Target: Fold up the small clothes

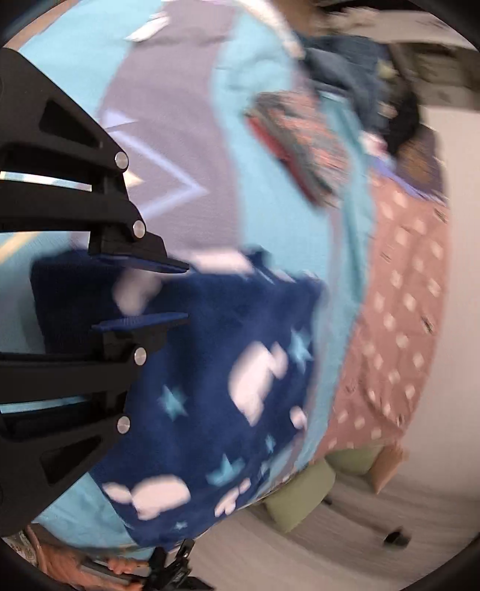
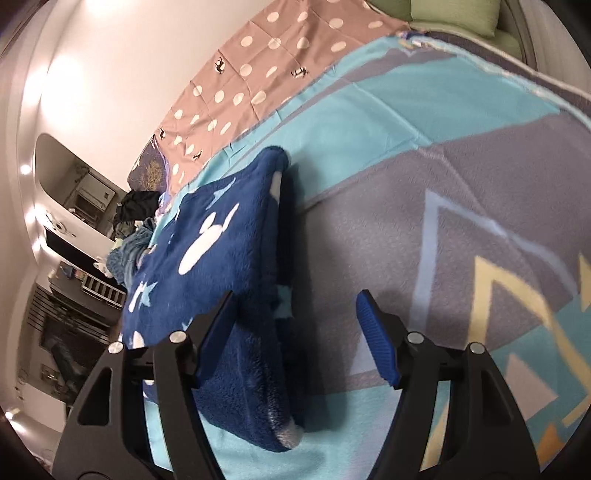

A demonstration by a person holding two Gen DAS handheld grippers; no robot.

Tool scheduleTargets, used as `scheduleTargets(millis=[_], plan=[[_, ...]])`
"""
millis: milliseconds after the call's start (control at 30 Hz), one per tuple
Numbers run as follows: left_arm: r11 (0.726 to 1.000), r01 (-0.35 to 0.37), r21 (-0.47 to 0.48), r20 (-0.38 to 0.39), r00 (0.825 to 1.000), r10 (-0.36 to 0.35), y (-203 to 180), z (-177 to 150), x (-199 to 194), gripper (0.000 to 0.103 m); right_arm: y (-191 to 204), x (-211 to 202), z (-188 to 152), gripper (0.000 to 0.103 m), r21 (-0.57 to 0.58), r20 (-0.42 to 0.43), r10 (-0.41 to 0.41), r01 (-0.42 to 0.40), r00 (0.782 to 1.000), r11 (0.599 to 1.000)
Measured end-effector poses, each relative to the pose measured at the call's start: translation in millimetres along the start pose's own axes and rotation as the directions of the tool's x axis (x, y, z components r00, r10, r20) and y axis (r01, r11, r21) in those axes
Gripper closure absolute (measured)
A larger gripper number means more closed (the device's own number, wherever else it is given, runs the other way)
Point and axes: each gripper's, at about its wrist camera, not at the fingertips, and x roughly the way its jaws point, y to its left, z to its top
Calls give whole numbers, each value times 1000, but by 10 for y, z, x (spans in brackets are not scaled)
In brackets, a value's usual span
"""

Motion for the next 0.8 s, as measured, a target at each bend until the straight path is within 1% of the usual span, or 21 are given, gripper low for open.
scheduleTargets(millis=[33,67,100,133,167,200,233,300,333,367,400,433,467,533,600,633,667,700,733,800], plan=[[998,43,44,28,999,-44,-184,92,-80,71,2,-6,20,39,-12,6,-14,14,1000,1000],[993,89,76,38,995,-92,-339,158,-124,66,-2,-10,50,55,-23,11,-26,27,1000,999],[980,157,126,34,986,-162,-580,239,-148,65,-9,-2,85,66,-31,8,-47,47,999,998],[965,203,164,21,978,-209,-763,276,-136,64,-21,10,112,81,-32,2,-70,70,998,997],[947,249,202,-1,967,-254,-965,299,-109,64,-39,19,141,84,-31,0,-88,88,996,996],[915,313,254,-43,949,-313,-1255,315,-40,64,-50,22,171,85,-33,2,-97,97,995,995],[892,350,287,-74,936,-343,-1480,288,2,64,-48,24,200,86,-46,4,-99,99,995,994],[848,407,340,-133,913,-385,-1862,271,146,64,-27,49,237,86,-87,-19,-94,92,995,992],[820,433,374,-166,902,-399,-2107,267,244,64,-30,60,240,86,-99,-34,-88,84,996,992],[805,444,393,-184,896,-404,-2246,273,301,64,-9,74,222,85,-117,-58,-59,52,997,992],[785,458,417,-213,889,-405,-2467,322,421,64,15,89,194,85,-129,-80,-19,9,997,992],[779,462,424,-232,887,-400,-2586,388,515,64,42,119,143,85,-137,-112,38,-53,993,989],[778,463,425,-248,886,-392,-2711,457,608,64,54,136,107,85,-140,-130,70,-89,989,986],[789,454,414,-285,888,-361,-3003,659,872,63,72,174,15,85,-147,-149,124,-146,981,978],[805,430,410,-307,895,-322,-3230,824,1100,61,53,188,-31,85,-130,-148,151,-170,977,977],[812,408,418,-325,902,-286,-3373,908,1270,58,9,186,-51,85,-109,-142,171,-187,975,976],[818,388,425,-339,906,-254,-3477,969,1402,56,-15,178,-54,85,-96,-139,188,-202,972,975],[825,353,441,-348,915,-206,-3597,1023,1558,56,-42,168,-52,85,-83,-136,210,-222,968,971],[829,320,459,-353,922,-161,-3698,1043,1690,56,-65,156,-55,85,-73,-131,230,-241,964,968],[826,267,496,-357,930,-85,-3830,1064,1852,56,-83,129,-70,85,-65,-123,275,-285,953,956]])
